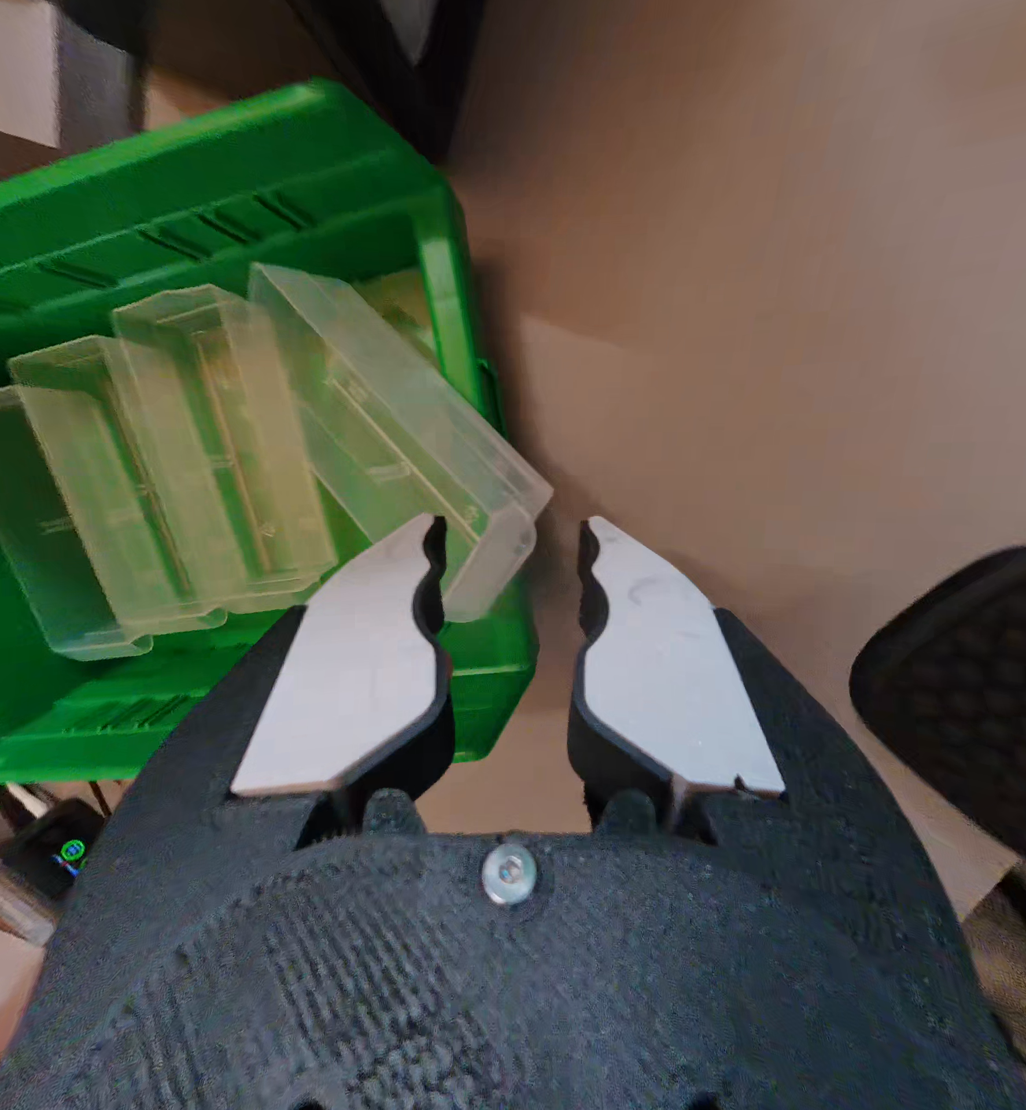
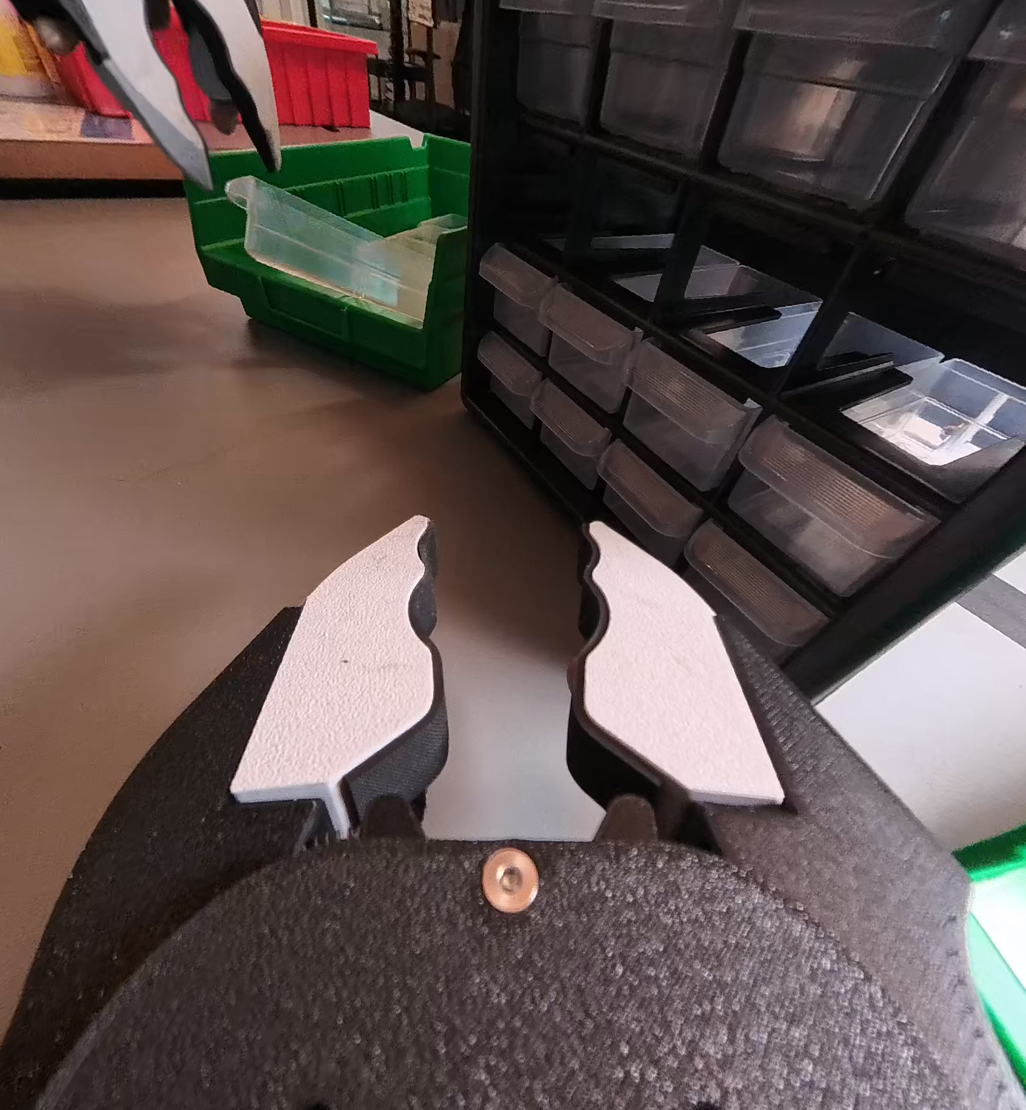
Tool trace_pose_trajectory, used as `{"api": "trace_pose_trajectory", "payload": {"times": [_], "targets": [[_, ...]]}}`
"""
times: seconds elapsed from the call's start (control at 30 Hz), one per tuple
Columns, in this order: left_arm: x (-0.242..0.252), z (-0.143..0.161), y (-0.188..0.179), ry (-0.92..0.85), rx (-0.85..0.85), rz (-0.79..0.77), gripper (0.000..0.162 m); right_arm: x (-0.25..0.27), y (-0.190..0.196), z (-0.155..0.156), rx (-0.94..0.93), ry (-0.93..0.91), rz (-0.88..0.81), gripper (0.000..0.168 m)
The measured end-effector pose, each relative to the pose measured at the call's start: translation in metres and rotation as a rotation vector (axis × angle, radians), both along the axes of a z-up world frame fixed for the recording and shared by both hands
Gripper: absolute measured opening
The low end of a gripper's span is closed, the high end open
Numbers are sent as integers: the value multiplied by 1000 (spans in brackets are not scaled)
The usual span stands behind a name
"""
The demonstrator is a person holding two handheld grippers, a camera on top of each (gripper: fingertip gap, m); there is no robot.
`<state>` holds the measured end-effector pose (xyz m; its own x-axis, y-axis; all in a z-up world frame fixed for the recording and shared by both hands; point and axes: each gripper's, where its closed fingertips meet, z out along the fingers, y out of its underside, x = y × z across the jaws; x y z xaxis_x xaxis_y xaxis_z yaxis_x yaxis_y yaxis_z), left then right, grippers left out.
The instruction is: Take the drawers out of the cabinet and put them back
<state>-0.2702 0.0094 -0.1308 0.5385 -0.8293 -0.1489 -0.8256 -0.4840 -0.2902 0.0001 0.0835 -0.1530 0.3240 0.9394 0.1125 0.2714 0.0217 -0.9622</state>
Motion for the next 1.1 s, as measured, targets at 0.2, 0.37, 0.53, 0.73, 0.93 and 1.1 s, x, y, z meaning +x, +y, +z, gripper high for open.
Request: {"api": "trace_pose_trajectory", "payload": {"times": [0.2, 0.37, 0.53, 0.73, 0.93, 1.1], "targets": [[-38, -29, 7, 240, -24, -87, 41, -1, -2, -2, 2, -9, 8, 44], [-55, -32, 18, 333, -13, -73, 18, 1, -1, -1, 14, -17, 6, 44], [-48, -29, 20, 303, -9, -93, 17, 1, 0, -2, 0, -15, 9, 44], [-28, -18, 27, 215, 32, -61, 9, 0, -1, -4, 6, -27, 14, 44], [-10, -4, 34, 118, 24, 81, 3, -1, -2, -6, 1, -34, 19, 44], [-1, 5, 39, 41, 5, 233, 3, -1, -2, -7, 3, -44, 22, 44]]}}
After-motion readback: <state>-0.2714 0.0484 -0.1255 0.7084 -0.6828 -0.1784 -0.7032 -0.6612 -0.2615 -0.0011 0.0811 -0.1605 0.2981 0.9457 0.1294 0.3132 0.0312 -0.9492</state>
